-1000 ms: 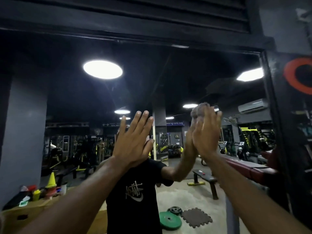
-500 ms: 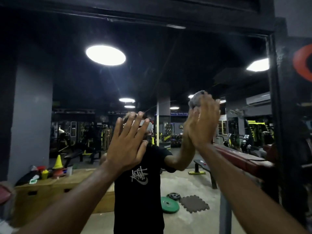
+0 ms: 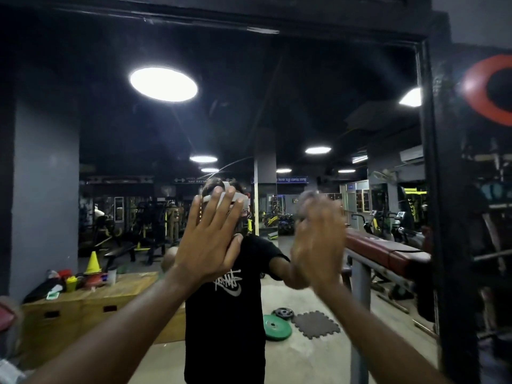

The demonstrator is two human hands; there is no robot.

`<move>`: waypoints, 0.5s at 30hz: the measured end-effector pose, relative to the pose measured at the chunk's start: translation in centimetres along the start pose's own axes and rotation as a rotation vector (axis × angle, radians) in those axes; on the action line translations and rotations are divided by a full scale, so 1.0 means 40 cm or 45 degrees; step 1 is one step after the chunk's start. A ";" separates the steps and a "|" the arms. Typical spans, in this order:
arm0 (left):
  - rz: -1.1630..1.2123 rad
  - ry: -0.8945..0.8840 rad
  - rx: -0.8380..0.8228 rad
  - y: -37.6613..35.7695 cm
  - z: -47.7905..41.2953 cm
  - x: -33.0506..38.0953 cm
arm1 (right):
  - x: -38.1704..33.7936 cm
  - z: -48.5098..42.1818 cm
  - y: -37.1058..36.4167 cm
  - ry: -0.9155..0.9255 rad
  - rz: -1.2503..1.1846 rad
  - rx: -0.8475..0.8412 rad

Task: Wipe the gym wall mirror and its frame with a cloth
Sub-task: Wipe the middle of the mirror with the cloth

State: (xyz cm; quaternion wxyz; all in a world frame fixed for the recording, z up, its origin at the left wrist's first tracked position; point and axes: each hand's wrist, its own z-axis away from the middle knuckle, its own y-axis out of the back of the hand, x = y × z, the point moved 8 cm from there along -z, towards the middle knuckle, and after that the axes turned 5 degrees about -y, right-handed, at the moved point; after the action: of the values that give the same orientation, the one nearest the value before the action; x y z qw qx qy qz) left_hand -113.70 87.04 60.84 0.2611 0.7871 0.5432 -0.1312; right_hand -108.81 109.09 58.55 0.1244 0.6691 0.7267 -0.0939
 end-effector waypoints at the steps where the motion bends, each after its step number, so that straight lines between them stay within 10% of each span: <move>1: -0.006 -0.002 0.016 0.000 -0.004 0.002 | -0.034 0.050 -0.014 0.210 -0.014 -0.102; 5: 0.018 0.027 0.098 0.017 -0.029 0.011 | -0.021 0.042 -0.029 0.774 0.047 -0.275; 11: -0.012 0.016 0.029 0.018 -0.198 0.024 | -0.006 -0.432 0.064 0.166 -0.179 -0.017; 15: -0.024 0.061 0.055 0.013 -0.203 0.029 | -0.030 -0.372 0.045 0.154 -0.327 0.063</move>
State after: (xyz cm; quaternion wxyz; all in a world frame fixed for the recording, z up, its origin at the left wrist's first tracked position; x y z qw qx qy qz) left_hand -113.41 92.29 67.14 0.2296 0.7903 0.5538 -0.1265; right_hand -107.77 112.61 73.13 0.0508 0.5780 0.8099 -0.0865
